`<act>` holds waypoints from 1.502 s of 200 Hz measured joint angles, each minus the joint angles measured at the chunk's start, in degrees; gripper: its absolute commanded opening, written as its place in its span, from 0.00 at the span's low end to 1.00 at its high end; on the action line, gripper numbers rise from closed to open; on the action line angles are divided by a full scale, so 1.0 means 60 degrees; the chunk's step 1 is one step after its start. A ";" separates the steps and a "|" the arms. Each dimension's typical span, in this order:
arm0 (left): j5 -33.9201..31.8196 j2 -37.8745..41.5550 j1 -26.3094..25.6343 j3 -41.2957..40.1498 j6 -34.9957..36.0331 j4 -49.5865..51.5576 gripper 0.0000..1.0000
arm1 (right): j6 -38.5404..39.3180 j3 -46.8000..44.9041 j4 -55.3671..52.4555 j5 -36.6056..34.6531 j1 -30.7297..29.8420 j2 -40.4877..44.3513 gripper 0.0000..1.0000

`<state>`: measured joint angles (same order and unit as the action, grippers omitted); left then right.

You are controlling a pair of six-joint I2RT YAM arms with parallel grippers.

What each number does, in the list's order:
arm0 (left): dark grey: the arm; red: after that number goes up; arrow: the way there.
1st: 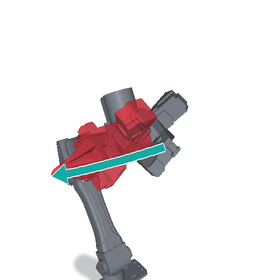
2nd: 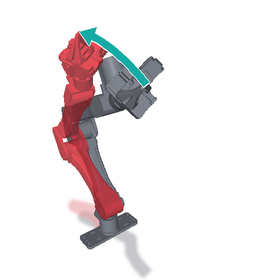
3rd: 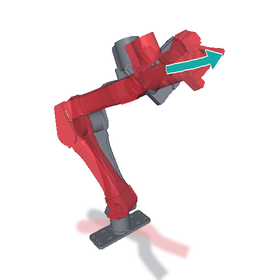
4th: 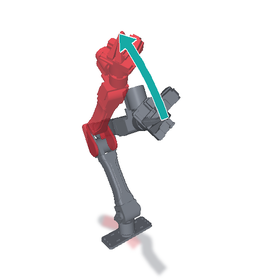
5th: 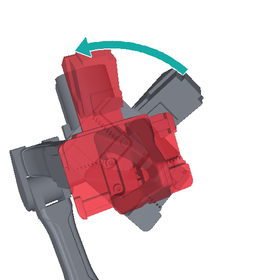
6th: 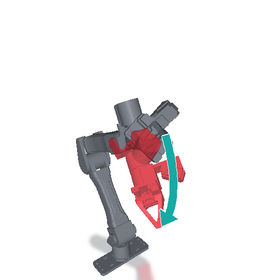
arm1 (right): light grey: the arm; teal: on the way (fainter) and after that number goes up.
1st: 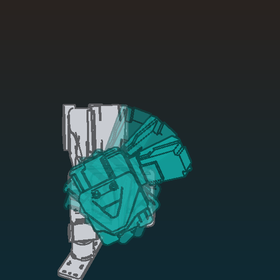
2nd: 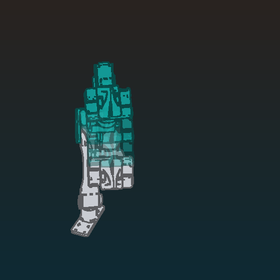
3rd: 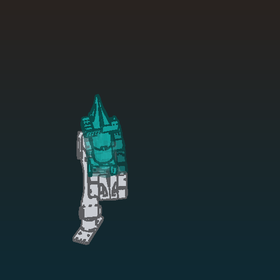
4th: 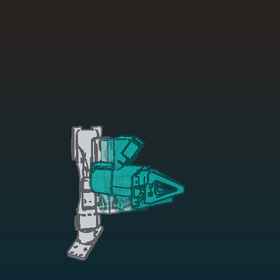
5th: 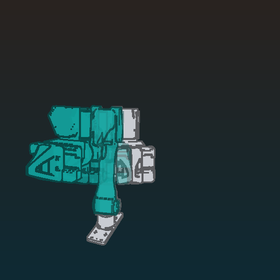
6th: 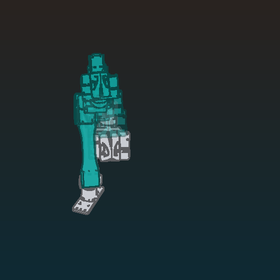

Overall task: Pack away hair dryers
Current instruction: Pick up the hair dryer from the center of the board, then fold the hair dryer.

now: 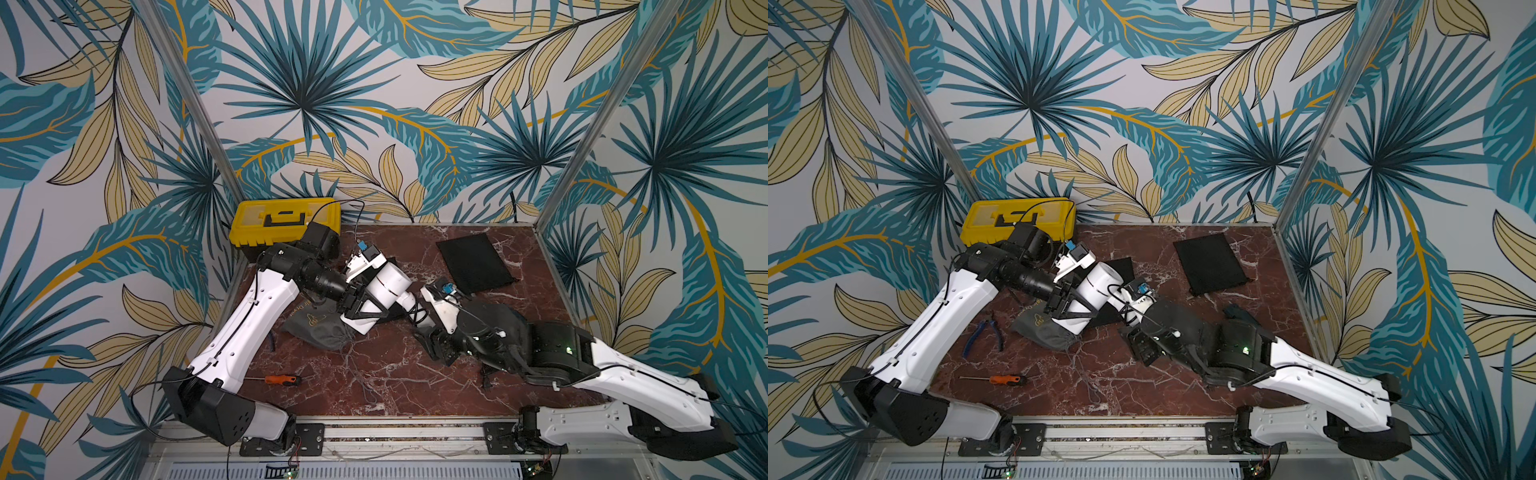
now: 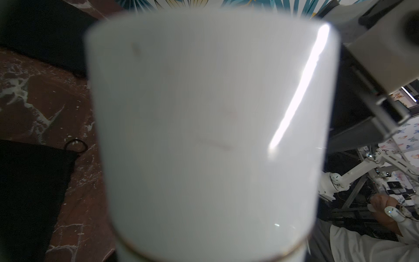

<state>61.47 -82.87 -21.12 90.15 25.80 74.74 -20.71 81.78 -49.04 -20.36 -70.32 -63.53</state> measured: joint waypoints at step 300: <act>0.0211 -0.0568 -0.0270 0.0892 0.1545 0.2382 0.00 | -0.0160 -0.2860 0.1869 0.5304 0.2342 0.0885 0.00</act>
<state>62.74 -86.28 -22.74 95.50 35.07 89.03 -21.67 64.62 -37.82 11.46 -56.27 -58.22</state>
